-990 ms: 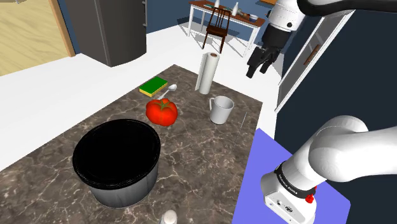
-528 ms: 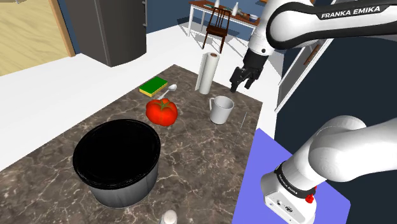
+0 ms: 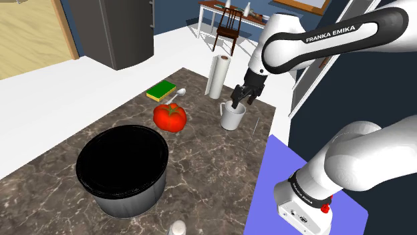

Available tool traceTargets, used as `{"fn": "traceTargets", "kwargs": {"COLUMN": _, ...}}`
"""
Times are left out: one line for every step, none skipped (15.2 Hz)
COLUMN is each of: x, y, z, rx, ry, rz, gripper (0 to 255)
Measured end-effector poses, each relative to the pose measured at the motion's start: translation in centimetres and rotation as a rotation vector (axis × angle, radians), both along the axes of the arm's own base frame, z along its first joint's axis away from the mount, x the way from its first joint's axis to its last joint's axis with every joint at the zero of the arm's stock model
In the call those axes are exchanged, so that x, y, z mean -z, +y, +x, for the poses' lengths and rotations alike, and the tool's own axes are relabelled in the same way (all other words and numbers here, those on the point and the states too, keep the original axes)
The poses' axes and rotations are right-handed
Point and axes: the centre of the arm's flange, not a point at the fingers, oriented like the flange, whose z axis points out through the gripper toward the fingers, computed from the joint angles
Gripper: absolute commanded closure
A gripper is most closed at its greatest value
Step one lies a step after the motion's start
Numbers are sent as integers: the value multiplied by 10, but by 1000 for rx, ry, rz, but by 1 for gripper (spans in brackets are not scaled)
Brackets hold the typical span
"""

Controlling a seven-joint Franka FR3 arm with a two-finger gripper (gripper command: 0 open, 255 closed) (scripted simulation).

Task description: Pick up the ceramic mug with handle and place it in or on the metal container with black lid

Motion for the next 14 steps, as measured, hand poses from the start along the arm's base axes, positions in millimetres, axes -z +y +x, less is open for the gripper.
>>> {"fn": "traceTargets", "kwargs": {"x": 5, "y": 2, "z": 0, "rx": 0, "ry": 0, "rz": 0, "gripper": 0}}
{"fn": "traceTargets", "kwargs": {"x": 11, "y": 2, "z": 0, "rx": 0, "ry": 0, "rz": 0, "gripper": 0}}
{"fn": "traceTargets", "kwargs": {"x": 16, "y": 3, "z": 0, "rx": 0, "ry": 0, "rz": 0, "gripper": 0}}
{"fn": "traceTargets", "kwargs": {"x": 20, "y": 3, "z": 0, "rx": 0, "ry": 0, "rz": 0, "gripper": 0}}
{"fn": "traceTargets", "kwargs": {"x": 22, "y": 3, "z": 0, "rx": 1, "ry": 0, "rz": 0, "gripper": 0}}
{"fn": "traceTargets", "kwargs": {"x": 23, "y": 3, "z": 0, "rx": 1, "ry": 0, "rz": 0, "gripper": 0}}
{"fn": "traceTargets", "kwargs": {"x": 23, "y": 3, "z": 0, "rx": 1, "ry": 0, "rz": 0, "gripper": 0}}
{"fn": "traceTargets", "kwargs": {"x": 23, "y": 3, "z": 0, "rx": 1, "ry": -1, "rz": 0, "gripper": 0}}
{"fn": "traceTargets", "kwargs": {"x": 24, "y": 3, "z": 0, "rx": 1, "ry": -1, "rz": 0, "gripper": 0}}
{"fn": "traceTargets", "kwargs": {"x": 24, "y": 3, "z": 0, "rx": 1, "ry": -1, "rz": 0, "gripper": 0}}
{"fn": "traceTargets", "kwargs": {"x": 24, "y": 3, "z": 0, "rx": 1, "ry": -1, "rz": 0, "gripper": 255}}
{"fn": "traceTargets", "kwargs": {"x": 24, "y": 3, "z": 0, "rx": 1, "ry": -1, "rz": 0, "gripper": 255}}
{"fn": "traceTargets", "kwargs": {"x": 24, "y": 3, "z": 0, "rx": 1, "ry": -1, "rz": 0, "gripper": 255}}
{"fn": "traceTargets", "kwargs": {"x": 24, "y": 3, "z": 0, "rx": 1, "ry": -1, "rz": 0, "gripper": 255}}
